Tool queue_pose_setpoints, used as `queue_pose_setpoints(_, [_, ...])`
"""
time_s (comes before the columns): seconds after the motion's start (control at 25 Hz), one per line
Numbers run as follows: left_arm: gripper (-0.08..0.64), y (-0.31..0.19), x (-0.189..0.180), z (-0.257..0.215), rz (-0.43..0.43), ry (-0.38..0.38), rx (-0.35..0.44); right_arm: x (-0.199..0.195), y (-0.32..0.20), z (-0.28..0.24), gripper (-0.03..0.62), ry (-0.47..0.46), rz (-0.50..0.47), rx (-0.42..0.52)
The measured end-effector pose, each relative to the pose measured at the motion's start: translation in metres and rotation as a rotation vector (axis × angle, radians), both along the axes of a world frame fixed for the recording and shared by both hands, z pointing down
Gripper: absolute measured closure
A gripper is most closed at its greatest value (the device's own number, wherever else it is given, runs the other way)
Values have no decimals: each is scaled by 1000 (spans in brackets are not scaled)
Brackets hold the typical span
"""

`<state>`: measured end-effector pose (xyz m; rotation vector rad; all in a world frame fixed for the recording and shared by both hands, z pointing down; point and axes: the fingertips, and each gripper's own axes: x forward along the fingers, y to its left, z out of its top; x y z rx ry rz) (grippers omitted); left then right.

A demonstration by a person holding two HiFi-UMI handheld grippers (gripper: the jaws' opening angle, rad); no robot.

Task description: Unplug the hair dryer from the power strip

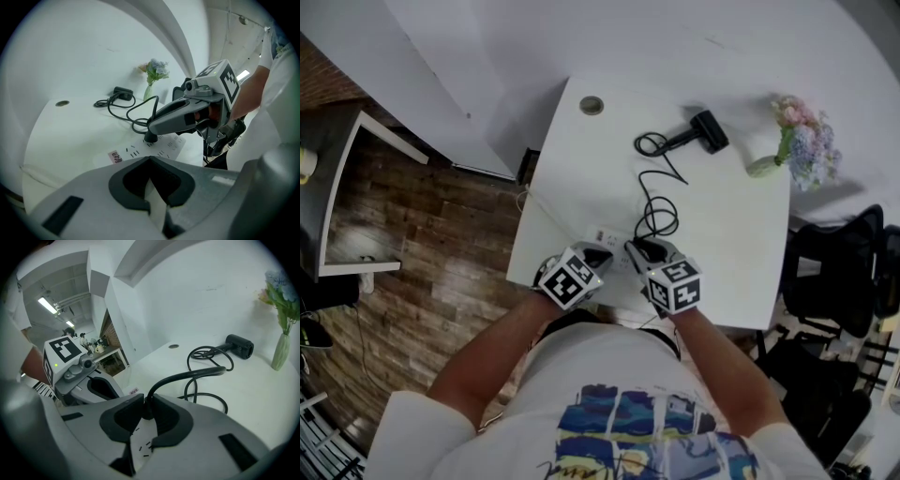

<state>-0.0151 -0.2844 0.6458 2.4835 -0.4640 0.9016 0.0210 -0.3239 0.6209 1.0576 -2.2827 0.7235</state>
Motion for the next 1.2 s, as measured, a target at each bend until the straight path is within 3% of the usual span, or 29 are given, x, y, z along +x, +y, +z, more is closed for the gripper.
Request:
queue_pose_setpoints(0.36, [558,0,1,1,-2,-11,-20,0,4,-6,541,25,-5,34])
queue_pose_setpoints(0.6, [558,0,-1,0,-15,-2,-22,-6,-10,-42,538,-9,-12,112])
queue_pose_setpoints(1.2, [558,0,0,1,6,7,-22,11,-4,-70,535,-51,4,140])
